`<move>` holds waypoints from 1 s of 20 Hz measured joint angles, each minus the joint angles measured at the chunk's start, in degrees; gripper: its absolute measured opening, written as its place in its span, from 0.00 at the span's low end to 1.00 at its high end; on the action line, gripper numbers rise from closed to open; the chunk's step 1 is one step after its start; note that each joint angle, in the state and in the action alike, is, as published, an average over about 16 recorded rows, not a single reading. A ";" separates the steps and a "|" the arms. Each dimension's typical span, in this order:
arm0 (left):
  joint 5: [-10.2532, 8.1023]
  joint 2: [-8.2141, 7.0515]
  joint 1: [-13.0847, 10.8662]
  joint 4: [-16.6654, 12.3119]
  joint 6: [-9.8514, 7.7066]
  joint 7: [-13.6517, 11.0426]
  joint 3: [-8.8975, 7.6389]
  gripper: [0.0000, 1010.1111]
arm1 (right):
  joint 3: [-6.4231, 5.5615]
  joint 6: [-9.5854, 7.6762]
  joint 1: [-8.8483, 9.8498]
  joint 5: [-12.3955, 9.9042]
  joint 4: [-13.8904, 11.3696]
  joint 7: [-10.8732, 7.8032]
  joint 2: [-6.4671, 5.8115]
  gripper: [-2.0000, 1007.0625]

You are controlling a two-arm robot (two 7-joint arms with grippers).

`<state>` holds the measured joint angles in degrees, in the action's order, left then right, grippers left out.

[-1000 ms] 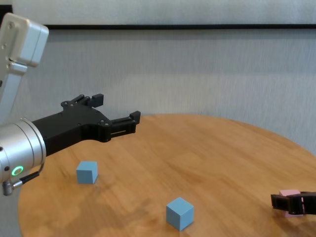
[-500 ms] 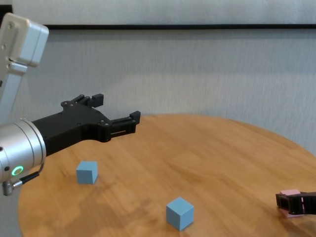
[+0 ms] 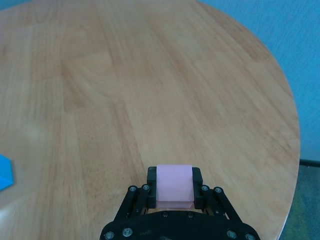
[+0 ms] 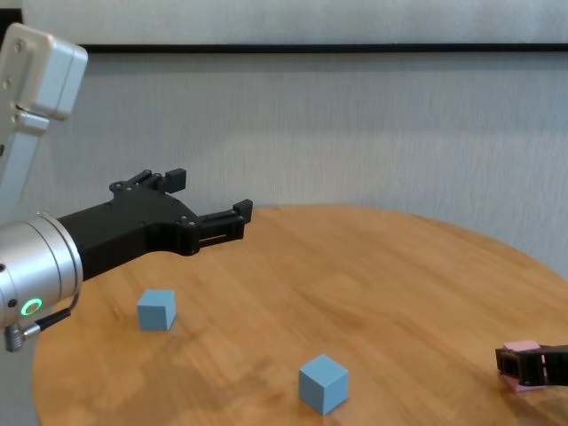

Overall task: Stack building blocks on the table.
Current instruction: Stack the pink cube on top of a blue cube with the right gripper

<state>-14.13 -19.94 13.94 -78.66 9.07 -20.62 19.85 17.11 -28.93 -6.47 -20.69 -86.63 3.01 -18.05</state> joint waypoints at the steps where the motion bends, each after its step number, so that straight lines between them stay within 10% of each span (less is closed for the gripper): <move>1: 0.00 0.00 0.00 0.00 0.00 0.00 0.00 0.99 | 0.02 0.11 -0.01 0.14 -0.01 -0.12 -0.03 0.36; 10: 0.00 0.00 0.00 0.00 0.00 0.00 0.00 0.99 | 1.10 2.26 -0.38 2.38 -0.19 -2.81 -0.75 0.36; 20: 0.00 0.00 0.00 0.00 0.00 0.00 0.00 0.99 | 4.93 8.31 -2.45 4.98 0.27 -12.13 -2.73 0.36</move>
<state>-14.13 -19.94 13.94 -78.66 9.07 -20.62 19.85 22.04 -20.62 -8.92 -15.71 -86.37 -9.11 -20.77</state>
